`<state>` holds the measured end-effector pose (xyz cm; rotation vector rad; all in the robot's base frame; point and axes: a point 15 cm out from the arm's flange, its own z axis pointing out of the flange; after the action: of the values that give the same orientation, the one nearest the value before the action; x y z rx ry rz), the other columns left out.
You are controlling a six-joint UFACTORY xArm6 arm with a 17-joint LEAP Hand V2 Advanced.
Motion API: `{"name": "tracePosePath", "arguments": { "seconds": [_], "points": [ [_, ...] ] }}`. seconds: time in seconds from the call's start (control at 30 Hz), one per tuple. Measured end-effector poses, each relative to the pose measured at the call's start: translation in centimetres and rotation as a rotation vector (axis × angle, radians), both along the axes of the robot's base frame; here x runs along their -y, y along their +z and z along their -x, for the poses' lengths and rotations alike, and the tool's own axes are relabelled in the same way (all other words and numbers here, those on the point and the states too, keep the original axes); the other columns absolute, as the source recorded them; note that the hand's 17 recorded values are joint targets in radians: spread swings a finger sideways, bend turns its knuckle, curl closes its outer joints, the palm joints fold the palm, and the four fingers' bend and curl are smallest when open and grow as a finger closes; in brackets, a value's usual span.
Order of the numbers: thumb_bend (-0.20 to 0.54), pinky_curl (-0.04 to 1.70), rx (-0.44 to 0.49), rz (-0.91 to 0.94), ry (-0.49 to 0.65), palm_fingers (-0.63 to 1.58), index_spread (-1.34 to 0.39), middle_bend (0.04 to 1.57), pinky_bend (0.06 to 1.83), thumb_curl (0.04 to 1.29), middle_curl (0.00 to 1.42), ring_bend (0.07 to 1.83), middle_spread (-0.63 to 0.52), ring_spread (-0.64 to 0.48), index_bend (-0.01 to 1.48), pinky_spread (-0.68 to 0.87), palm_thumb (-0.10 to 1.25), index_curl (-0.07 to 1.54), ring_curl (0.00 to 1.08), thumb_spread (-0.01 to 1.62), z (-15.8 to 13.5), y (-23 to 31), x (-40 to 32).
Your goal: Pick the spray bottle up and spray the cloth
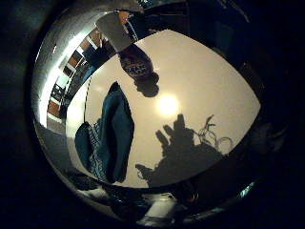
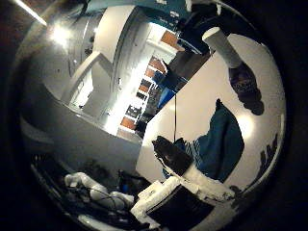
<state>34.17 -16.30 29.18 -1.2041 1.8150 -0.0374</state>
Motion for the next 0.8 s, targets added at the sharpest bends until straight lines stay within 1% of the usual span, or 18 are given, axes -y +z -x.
{"name": "tracePosePath", "arguments": {
  "seconds": [0.23,0.53,0.8],
  "points": [
    [-0.022,0.00,0.014,-0.097,-0.012,0.14,-0.18,0.31,0.82,0.31,0.37,0.47,0.11,0.18,0.16,0.41,0.54,0.27,0.29,1.11,-1.6,-2.9,1.1],
    [-0.022,0.00,0.032,-0.119,-0.022,0.14,-0.17,0.33,0.82,0.31,0.37,0.48,0.11,0.18,0.16,0.40,0.55,0.28,0.28,1.10,-3.9,-4.0,4.3],
    [-0.022,0.00,0.034,-0.133,-0.036,0.14,-0.16,0.35,0.81,0.31,0.37,0.48,0.14,0.18,0.16,0.39,0.55,0.29,0.27,1.09,-5.6,-5.2,8.4]
  ]
}}
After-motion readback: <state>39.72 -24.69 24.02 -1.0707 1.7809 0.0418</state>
